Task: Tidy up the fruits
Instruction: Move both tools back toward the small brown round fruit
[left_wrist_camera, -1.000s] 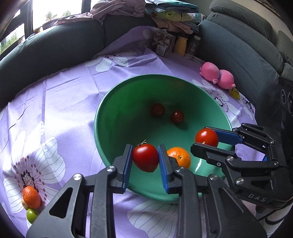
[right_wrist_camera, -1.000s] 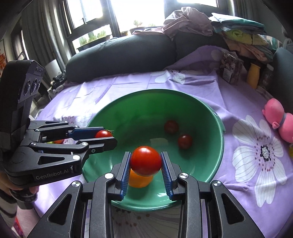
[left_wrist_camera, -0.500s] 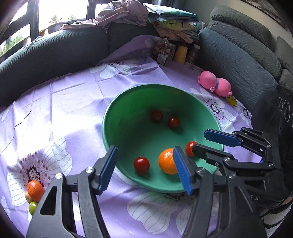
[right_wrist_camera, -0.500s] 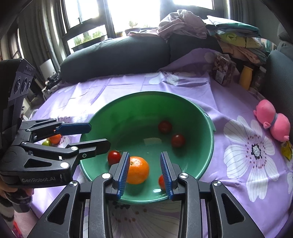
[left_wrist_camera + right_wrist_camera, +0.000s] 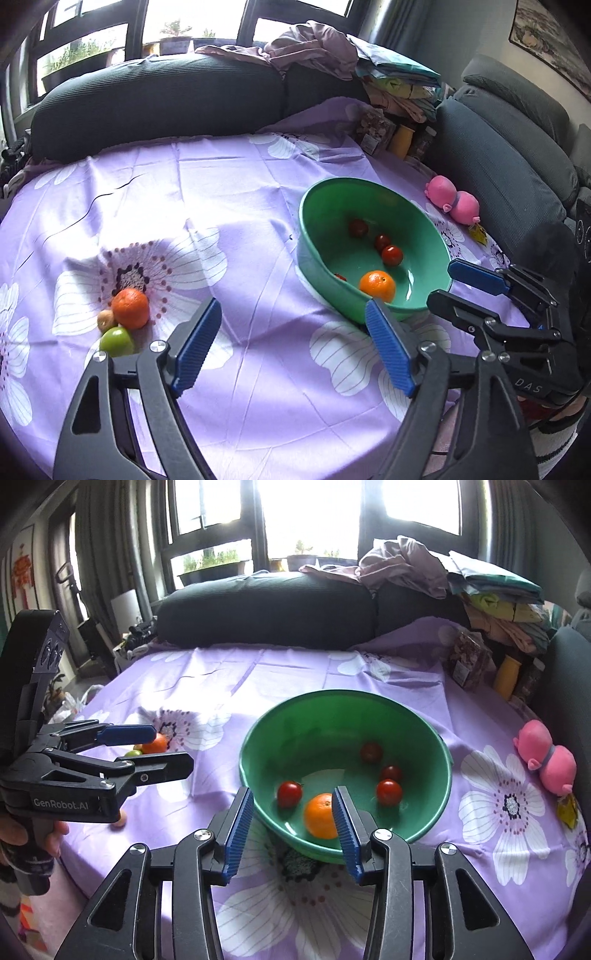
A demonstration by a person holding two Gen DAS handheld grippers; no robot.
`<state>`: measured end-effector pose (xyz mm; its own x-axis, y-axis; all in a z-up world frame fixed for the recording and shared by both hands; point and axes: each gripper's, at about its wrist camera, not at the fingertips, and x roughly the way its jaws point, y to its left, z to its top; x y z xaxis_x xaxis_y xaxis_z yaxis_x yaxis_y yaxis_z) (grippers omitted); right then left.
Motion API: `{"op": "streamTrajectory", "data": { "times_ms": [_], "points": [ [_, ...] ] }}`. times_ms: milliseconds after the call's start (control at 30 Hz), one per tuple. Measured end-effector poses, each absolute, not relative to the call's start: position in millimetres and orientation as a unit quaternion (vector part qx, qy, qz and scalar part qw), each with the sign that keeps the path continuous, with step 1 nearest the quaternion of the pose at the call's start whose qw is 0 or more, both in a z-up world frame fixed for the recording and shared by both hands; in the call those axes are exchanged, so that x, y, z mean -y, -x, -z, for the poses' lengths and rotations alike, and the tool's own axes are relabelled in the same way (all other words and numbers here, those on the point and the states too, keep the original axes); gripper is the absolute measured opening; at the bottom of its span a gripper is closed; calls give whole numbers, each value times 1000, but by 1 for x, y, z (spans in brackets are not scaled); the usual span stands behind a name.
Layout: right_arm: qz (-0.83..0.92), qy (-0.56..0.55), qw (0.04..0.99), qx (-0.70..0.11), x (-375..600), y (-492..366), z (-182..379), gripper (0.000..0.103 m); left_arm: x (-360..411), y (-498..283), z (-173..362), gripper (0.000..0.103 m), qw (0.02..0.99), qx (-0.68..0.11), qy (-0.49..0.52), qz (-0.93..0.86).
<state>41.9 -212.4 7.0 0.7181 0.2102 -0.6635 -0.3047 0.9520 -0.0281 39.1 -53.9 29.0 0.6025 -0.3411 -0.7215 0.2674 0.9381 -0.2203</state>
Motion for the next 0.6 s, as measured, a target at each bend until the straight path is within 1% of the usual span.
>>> {"op": "streamTrajectory", "data": {
  "times_ms": [100, 167, 600],
  "points": [
    [-151, 75, 923, -346, 202, -36, -10, 48, 38, -26, -30, 84, 897, -412, 50, 152],
    [-164, 76, 921, -345, 195, -32, -12, 48, 28, -18, -29, 93, 898, -414, 54, 143],
    [-244, 78, 895, -365, 154, -17, 3, 49, -51, 26, -8, 94, 893, -429, 111, 75]
  ]
}}
